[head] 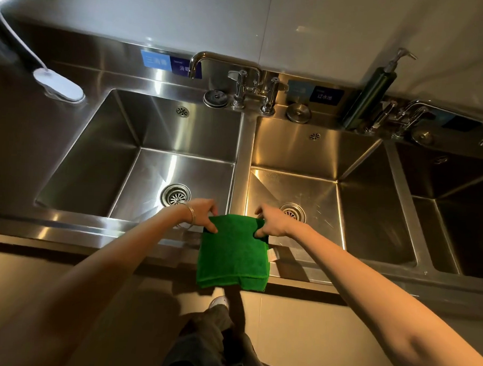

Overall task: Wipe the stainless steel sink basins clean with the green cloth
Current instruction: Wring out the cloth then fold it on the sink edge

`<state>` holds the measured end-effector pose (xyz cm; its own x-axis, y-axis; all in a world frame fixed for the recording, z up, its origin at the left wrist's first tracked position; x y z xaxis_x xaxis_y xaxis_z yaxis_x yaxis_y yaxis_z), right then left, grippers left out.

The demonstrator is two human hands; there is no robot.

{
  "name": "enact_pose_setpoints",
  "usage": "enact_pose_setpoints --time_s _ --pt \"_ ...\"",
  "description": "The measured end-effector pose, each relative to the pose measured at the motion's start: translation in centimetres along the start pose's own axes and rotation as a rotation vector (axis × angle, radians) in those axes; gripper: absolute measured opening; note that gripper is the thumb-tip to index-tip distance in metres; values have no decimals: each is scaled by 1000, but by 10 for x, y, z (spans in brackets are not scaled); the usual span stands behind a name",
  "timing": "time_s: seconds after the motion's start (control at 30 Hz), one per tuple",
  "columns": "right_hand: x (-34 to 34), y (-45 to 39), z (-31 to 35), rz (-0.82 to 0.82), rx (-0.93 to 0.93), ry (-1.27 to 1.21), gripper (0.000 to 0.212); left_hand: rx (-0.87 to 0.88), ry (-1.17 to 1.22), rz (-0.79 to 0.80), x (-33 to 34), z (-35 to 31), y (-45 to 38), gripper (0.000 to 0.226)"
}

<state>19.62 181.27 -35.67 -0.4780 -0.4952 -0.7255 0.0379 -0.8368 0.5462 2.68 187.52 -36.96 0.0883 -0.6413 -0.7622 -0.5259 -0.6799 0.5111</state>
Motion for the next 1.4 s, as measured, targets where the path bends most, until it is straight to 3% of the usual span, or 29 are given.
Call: enact_pose_setpoints --time_s 0.1,0.27,0.53,0.67,0.83,0.97,1.07,1.27,1.4 --pt "-3 -7 0 28 -17 18 52 15 40 6 -2 3 -8 43" --pt "-21 -17 11 12 -116 -2 33 90 75 -36 -23 8 -17 45" --pt "-60 -32 27 -179 -188 55 20 107 82 -133 -65 12 -36 27" --pt "-53 -33 19 -142 -179 36 26 89 105 -73 -58 17 -39 27" --pt "-56 -33 17 -148 -138 9 28 15 317 1 -53 23 -43 27" --pt "-54 -33 15 -115 -146 -40 33 37 217 -7 -52 23 -41 43" --pt "-52 -28 15 -159 -172 -14 36 101 46 -120 -51 18 -34 65" --pt "-41 7 8 -477 -331 -41 22 239 133 -549 -47 8 16 43" --pt "-14 41 -7 -547 -477 46 22 320 143 -740 -19 9 62 42"
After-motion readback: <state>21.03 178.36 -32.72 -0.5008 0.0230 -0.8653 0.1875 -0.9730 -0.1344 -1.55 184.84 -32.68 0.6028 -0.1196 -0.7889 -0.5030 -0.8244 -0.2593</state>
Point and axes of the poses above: each hand's wrist, its own y-axis away from the middle knuckle, its own x-axis out of the palm, z = x × y, the point moved 6 cm from there along -y, towards the middle knuckle, and after that the axes turned 7 degrees about -z, right-handed, at the moved point
